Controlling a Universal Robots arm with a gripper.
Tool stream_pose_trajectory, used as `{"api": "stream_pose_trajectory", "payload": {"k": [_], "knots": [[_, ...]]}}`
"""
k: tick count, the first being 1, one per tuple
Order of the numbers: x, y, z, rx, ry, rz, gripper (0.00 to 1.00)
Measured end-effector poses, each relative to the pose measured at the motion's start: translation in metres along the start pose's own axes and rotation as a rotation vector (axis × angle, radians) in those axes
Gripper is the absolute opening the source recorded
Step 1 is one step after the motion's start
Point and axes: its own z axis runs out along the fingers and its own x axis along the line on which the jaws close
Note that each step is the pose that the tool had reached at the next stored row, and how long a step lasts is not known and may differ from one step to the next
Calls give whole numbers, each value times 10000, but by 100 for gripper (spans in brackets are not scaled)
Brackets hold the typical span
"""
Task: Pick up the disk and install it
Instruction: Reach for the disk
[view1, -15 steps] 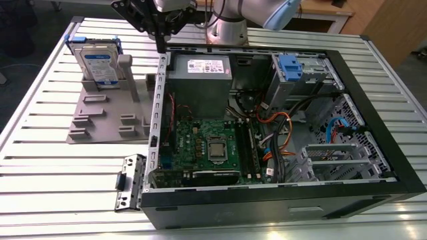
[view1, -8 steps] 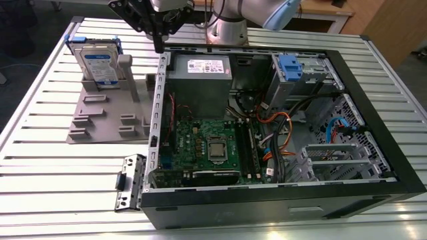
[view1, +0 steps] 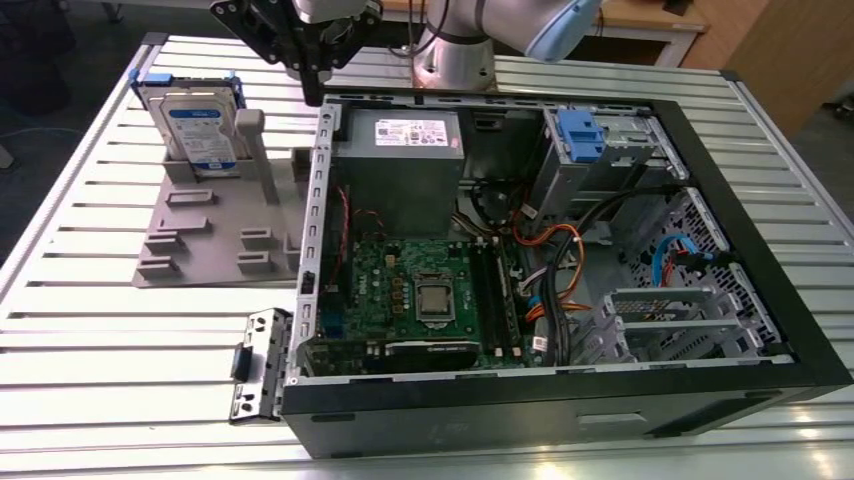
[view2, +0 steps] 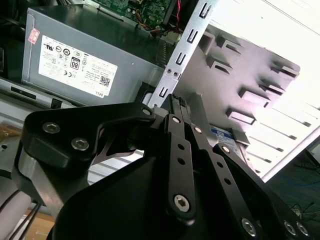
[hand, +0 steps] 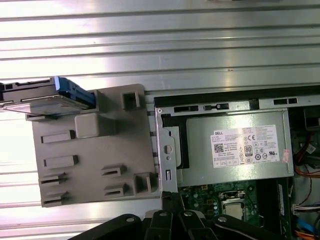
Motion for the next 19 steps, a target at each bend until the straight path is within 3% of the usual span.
{"api": "stream_pose_trajectory", "payload": {"k": [19], "knots": [[113, -9, -2, 0, 0, 0, 10]]}}
